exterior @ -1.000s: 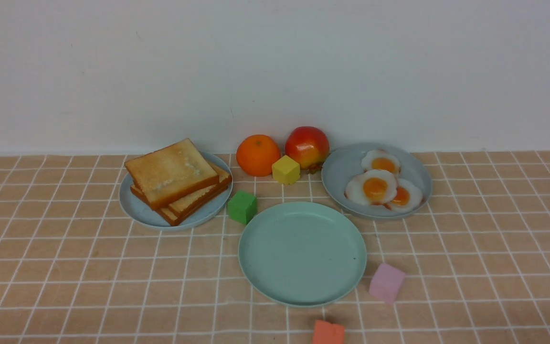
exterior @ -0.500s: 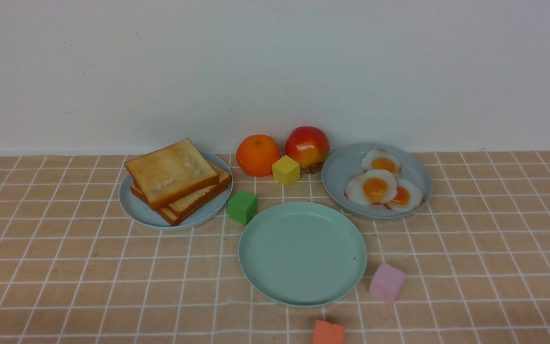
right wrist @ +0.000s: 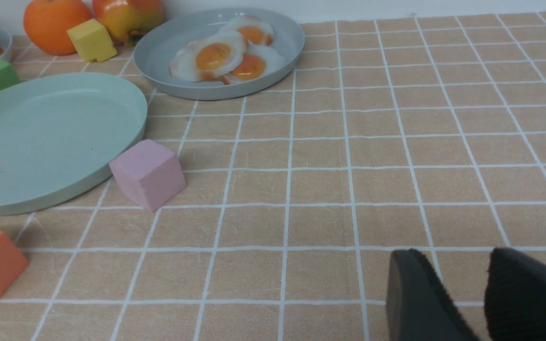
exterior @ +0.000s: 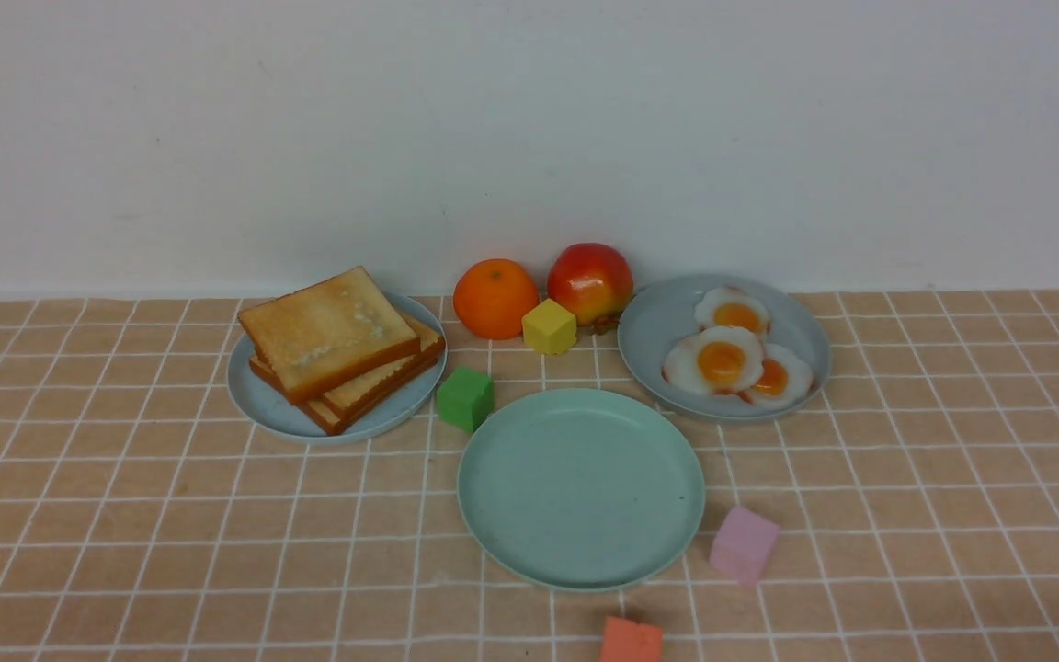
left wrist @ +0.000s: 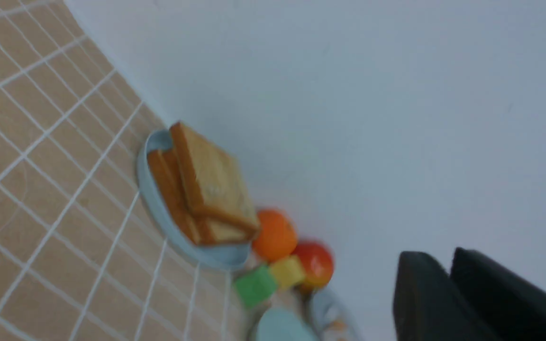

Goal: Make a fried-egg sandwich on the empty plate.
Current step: Use the left arm to grab a slice of bread

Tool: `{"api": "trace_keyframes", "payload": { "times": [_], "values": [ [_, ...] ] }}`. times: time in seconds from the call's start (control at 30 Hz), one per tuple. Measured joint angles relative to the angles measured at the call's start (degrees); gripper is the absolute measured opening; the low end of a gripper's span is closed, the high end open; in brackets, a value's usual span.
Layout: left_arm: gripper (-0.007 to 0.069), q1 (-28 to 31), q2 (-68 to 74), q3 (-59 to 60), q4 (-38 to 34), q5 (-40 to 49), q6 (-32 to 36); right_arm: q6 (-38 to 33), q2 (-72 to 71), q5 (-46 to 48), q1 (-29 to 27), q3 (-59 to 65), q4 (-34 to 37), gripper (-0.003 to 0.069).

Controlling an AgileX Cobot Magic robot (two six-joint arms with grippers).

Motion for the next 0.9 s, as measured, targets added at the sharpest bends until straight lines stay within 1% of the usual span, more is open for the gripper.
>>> {"api": "trace_keyframes", "payload": {
  "times": [0.03, 0.07, 0.1, 0.13, 0.17, 0.2, 0.23, 0.27, 0.3, 0.33, 0.37, 0.4, 0.47, 0.57, 0.67, 0.7, 0.73, 0.77, 0.8, 0.83, 0.87, 0.9],
  "values": [
    [0.0006, 0.0, 2.4, -2.3, 0.8, 2.5, 2.2, 0.0, 0.0, 0.0, 0.0, 0.0, 0.0, 0.0239],
    [-0.0013, 0.0, 5.8, -5.8, 1.6, 5.4, 6.1, 0.0, 0.0, 0.0, 0.0, 0.0, 0.0, 0.0239],
    [-0.0013, 0.0, 6.5, -6.4, 1.7, 5.9, 6.1, 0.0, 0.0, 0.0, 0.0, 0.0, 0.0, 0.0239],
    [-0.0013, 0.0, 13.4, -12.1, 2.3, 11.9, 12.9, 0.0, 0.0, 0.0, 0.0, 0.0, 0.0, 0.0239],
    [-0.0013, 0.0, 14.2, -12.1, 2.3, 12.6, 13.7, 0.0, 0.0, 0.0, 0.0, 0.0, 0.0, 0.0239],
    [-0.0013, 0.0, 19.6, -17.2, 2.7, 18.2, 18.9, 0.0, 0.0, 0.0, 0.0, 0.0, 0.0, 0.0239],
    [-0.0013, -0.1, 22.8, -19.1, 2.8, 20.9, 21.7, 0.0, 0.0, -0.1, 0.0, 0.0, 0.0, 0.0239],
    [-0.0013, -0.6, 26.6, -22.8, 2.8, 26.1, 25.1, 0.5, 0.0, -0.6, 0.0, 0.0, 0.3, 0.0239],
    [-0.0013, -1.8, 31.0, -26.2, 2.8, 30.5, 27.2, 1.7, 0.0, -1.3, 0.0, 0.1, 1.5, 0.0239],
    [-0.0013, -2.0, 31.7, -26.8, 2.7, 31.2, 27.9, 2.0, 0.0, -1.5, 0.0, 0.1, 1.8, 0.0239],
    [-0.0013, -4.1, 36.8, -30.6, 2.7, 34.6, 29.8, 4.8, 0.0, -3.3, 0.0, 0.4, 5.2, 0.0239],
    [-0.0013, -4.4, 37.4, -31.0, 2.7, 34.9, 29.8, 5.2, 0.0, -3.6, 0.0, 0.4, 5.7, 0.0239],
    [-0.0013, -7.8, 43.9, -34.9, 3.3, 35.2, 31.4, 10.4, 0.0, -7.8, 0.0, 0.4, 12.5, 0.0239],
    [-0.0013, -10.2, 50.0, -37.7, 4.3, 33.5, 33.0, 13.8, 0.0, -13.0, 0.0, 0.4, 17.4, 0.0239],
    [-0.0013, -11.5, 57.3, -40.3, 4.9, 31.9, 37.4, 16.6, 0.0, -15.5, 0.0, 0.4, 21.4, 0.0239],
    [-0.0013, -11.6, 60.9, -42.0, 4.9, 31.2, 39.9, 17.1, 0.0, -14.4, 0.0, -0.2, 22.3, 0.0237],
    [-0.0013, -11.6, 61.5, -42.0, 4.9, 31.1, 39.9, 17.2, 0.0, -14.0, 0.0, -0.5, 22.5, 0.0237],
    [-0.0013, -11.7, 66.6, -44.6, 4.9, 30.5, 42.3, 16.7, 0.1, -9.4, 0.4, -3.4, 22.5, 0.0223],
    [-0.0013, -11.7, 69.1, -46.0, 5.0, 30.3, 42.8, 16.1, 0.5, -6.7, 0.7, -5.6, 22.4, 0.0213],
    [-0.0013, -11.7, 71.5, -47.4, 5.4, 30.3, 43.7, 14.7, 1.3, -3.5, 1.4, -8.3, 22.1, 0.0193],
    [-0.0013, -11.7, 74.3, -49.3, 5.9, 30.3, 44.4, 11.7, 3.2, 1.4, 2.2, -13.0, 21.2, 0.0168],
    [-0.0013, -11.7, 75.9, -50.1, 6.1, 30.3, 44.7, 10.6, 4.0, 3.2, 2.8, -14.6, 20.9, 0.0152]
  ]
}}
